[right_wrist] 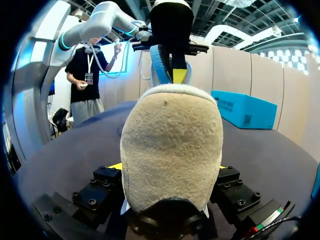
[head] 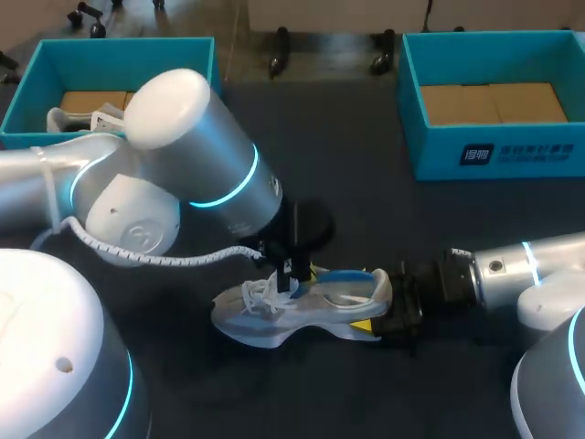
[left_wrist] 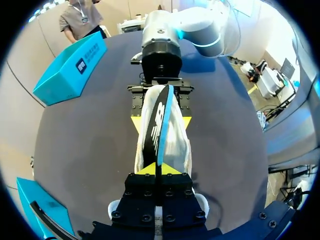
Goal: Take the shoe out of the shoebox, open the shoe tongue, remove and reinsert the insole, then place the shoe into the shoebox
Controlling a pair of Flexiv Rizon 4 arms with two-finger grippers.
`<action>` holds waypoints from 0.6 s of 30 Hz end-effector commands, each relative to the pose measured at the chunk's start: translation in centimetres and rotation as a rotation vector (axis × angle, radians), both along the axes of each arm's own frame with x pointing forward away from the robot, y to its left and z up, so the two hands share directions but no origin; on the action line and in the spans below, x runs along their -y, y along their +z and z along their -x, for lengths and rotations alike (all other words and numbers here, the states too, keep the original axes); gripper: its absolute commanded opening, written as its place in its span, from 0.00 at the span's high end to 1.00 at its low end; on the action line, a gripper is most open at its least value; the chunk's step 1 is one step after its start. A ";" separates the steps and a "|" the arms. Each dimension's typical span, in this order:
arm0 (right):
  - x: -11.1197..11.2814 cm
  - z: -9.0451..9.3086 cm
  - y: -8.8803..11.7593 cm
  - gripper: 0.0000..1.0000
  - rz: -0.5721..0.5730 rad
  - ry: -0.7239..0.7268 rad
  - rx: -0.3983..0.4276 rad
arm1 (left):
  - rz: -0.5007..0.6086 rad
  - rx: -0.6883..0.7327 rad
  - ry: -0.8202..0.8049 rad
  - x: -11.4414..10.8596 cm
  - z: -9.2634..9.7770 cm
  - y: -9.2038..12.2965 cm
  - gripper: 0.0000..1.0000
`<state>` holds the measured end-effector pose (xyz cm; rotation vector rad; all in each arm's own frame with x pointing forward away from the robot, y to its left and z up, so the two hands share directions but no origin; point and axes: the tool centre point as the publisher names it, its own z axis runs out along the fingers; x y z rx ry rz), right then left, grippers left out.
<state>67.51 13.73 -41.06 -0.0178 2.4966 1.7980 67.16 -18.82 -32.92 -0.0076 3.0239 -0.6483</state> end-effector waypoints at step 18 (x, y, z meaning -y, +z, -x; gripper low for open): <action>-0.3 0.0 -0.3 1.00 0.005 0.001 -0.001 | 0.031 0.072 0.145 3.5 -0.7 1.1 1.00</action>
